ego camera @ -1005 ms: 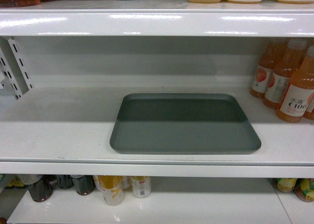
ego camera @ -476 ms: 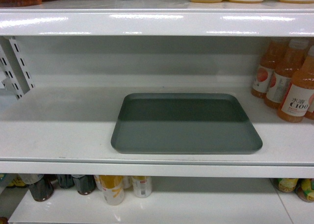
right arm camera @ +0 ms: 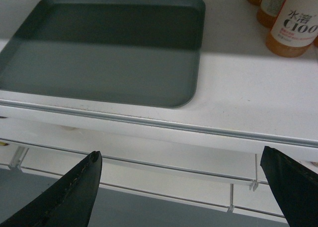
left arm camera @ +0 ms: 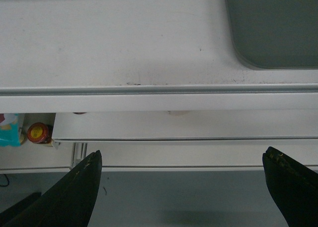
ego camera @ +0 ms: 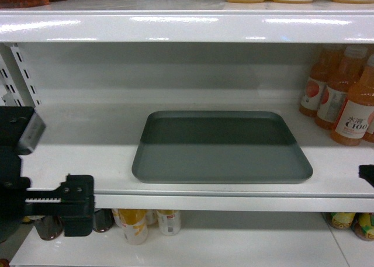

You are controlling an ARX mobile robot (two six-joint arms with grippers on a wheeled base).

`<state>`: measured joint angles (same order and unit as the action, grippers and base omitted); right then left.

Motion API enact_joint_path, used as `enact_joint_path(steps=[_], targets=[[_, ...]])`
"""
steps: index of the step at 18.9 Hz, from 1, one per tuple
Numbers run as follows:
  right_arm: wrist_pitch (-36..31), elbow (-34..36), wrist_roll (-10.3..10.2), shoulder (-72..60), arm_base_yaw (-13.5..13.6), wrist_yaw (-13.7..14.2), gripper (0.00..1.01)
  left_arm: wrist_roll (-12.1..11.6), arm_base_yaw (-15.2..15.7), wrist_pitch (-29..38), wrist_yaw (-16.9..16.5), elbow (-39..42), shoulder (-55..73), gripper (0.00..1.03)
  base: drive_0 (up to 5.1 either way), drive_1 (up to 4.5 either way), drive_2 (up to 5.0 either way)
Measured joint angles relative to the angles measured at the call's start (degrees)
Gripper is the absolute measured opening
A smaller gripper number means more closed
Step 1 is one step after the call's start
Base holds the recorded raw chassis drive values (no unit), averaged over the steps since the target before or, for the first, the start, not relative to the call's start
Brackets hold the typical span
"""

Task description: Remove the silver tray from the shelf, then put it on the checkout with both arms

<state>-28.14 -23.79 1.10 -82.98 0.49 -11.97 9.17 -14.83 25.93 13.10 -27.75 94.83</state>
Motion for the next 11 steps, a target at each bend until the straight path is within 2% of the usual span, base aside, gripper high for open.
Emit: enact_joint_path(steps=[4,7,11], targets=[[-1.0,-10.2,-1.3,-16.1,0.6,0.6,0.98,1.7,-0.9,-0.7,0.1,-10.3,12.5,0.98,0.0,0.0,0.0],[1.4,-19.2,-2.2,-25.2,0.6,1.2,0.98,2.7,-1.1,-3.0,0.2,-18.0,18.0,0.98,0.0,0.0,0.0],[4.4,-29.8,-3.8,-34.0,0.6,3.3,0.98,2.6,-1.0,-6.4,0.2,-26.2,22.2,0.98,0.0,0.0,0.0]])
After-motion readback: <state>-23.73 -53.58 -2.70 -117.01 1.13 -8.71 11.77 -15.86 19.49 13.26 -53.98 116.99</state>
